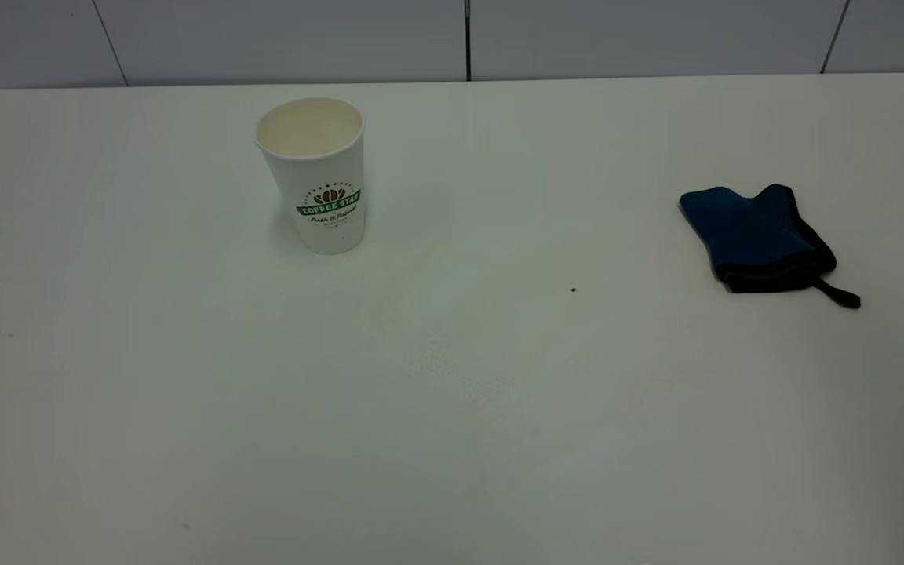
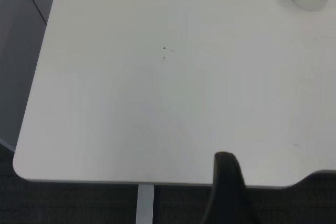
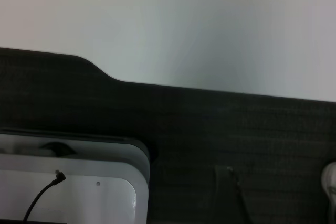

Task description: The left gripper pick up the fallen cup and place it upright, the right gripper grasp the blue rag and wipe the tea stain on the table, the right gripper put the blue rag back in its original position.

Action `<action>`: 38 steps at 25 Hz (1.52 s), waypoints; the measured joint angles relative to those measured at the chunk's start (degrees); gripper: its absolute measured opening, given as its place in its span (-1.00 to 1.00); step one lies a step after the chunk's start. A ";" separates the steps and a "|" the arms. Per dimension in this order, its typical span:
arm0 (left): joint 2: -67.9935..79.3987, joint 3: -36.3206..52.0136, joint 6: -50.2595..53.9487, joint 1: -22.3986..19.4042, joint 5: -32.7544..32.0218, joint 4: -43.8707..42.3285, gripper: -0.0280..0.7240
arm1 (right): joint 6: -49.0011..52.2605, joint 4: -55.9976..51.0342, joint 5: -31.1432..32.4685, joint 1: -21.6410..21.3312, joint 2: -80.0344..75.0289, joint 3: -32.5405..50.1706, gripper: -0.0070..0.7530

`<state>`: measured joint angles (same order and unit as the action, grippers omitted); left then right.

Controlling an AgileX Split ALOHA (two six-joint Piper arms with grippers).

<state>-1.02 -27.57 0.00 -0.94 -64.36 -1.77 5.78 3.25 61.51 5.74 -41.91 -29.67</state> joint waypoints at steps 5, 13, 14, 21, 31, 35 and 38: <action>0.00 0.00 0.00 0.00 0.00 0.00 0.53 | 0.97 -0.06 0.20 -1.48 6.01 2.37 0.44; 0.00 0.00 0.00 0.00 0.00 0.00 0.53 | 1.16 -0.06 0.64 -8.09 15.17 2.81 0.44; 0.00 0.00 0.00 0.00 0.00 0.00 0.53 | 1.16 -0.06 0.68 -8.09 16.81 2.81 0.44; 0.00 0.00 0.00 0.00 0.00 0.00 0.53 | 1.16 -0.06 1.26 -8.09 29.47 2.81 0.44; 0.00 0.00 0.00 0.00 0.00 0.00 0.53 | 1.16 -0.06 2.20 -8.09 42.74 2.81 0.44; 0.00 0.00 0.00 0.00 0.00 0.00 0.53 | 1.16 -0.06 2.38 -8.09 42.83 2.81 0.44; 0.00 0.00 0.00 0.00 0.00 0.00 0.53 | 1.16 -0.06 2.38 -8.09 42.83 2.81 0.44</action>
<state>-1.02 -27.57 0.00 -0.94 -64.36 -1.77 6.94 3.19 63.89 -2.35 0.92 -26.86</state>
